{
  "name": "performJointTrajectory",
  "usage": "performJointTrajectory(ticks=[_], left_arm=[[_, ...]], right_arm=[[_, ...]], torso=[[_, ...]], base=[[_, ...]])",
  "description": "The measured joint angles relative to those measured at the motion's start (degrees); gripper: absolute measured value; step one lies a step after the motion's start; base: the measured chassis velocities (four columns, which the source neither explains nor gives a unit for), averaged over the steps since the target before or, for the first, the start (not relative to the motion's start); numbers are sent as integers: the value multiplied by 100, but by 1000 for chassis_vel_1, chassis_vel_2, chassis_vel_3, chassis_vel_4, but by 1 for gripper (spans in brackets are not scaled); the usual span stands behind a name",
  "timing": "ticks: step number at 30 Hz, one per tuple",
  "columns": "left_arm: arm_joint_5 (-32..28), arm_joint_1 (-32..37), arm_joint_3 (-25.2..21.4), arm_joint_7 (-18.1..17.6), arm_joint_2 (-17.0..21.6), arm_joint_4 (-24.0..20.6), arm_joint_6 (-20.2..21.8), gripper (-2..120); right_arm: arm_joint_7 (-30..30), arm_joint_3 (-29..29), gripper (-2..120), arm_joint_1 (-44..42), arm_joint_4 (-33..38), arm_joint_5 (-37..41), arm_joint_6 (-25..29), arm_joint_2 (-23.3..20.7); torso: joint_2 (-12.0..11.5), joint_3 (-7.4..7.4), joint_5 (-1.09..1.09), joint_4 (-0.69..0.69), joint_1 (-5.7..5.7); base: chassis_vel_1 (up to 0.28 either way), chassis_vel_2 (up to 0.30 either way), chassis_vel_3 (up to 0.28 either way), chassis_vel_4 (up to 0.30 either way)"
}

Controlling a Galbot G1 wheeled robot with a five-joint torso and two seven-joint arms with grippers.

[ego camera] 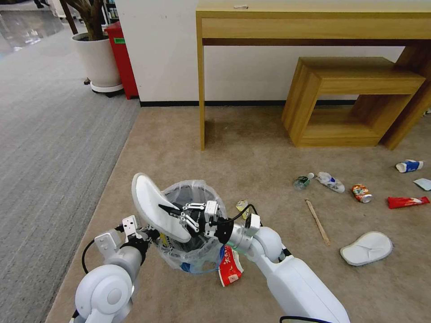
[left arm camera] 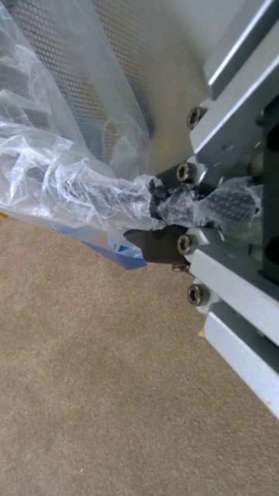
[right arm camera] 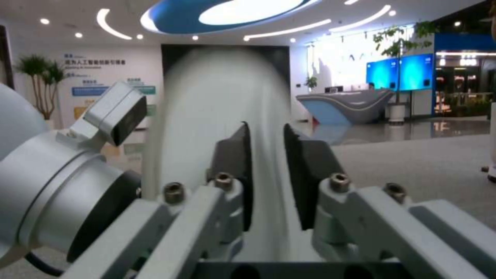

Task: Pick up the trash bin and place the garbage on the floor into it.

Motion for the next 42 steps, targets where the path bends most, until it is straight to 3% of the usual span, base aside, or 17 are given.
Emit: performJointTrajectory(ticks=[7,13,15,17,19,21,35,42], left_arm=[[-21,47,-81,3,41,-55,-8,1],[-23,75,-98,11,38,-69,-12,1],[-21,81,-98,15,36,-69,-13,1],[-11,89,-99,22,32,-70,-15,1],[-8,92,-100,24,30,-70,-16,1],[0,96,-104,29,19,-70,-17,1],[159,148,-397,169,95,73,-86,1],[251,216,-726,262,218,87,-151,1]], right_arm=[[-15,24,43,-21,-25,-23,36,-1],[-39,67,70,-54,-27,-41,86,-13],[-41,80,74,-61,-27,-42,88,-23],[-41,106,87,-68,-19,-43,95,-47],[-38,117,89,-68,-9,-42,96,-52],[10,148,98,-68,47,-20,97,-71],[1054,531,100,-68,579,287,-55,-290],[1559,1064,100,-142,821,373,-173,-482]], torso=[[0,0,0,0,0],[0,0,0,0,0],[0,0,0,0,0],[0,0,0,0,0],[0,0,0,0,0],[0,0,0,0,0],[0,0,0,0,0],[0,0,0,0,0]], base=[[0,0,0,0],[0,0,0,0],[0,0,0,0],[0,0,0,0],[0,0,0,0],[0,0,0,0],[0,0,0,0],[0,0,0,0]])
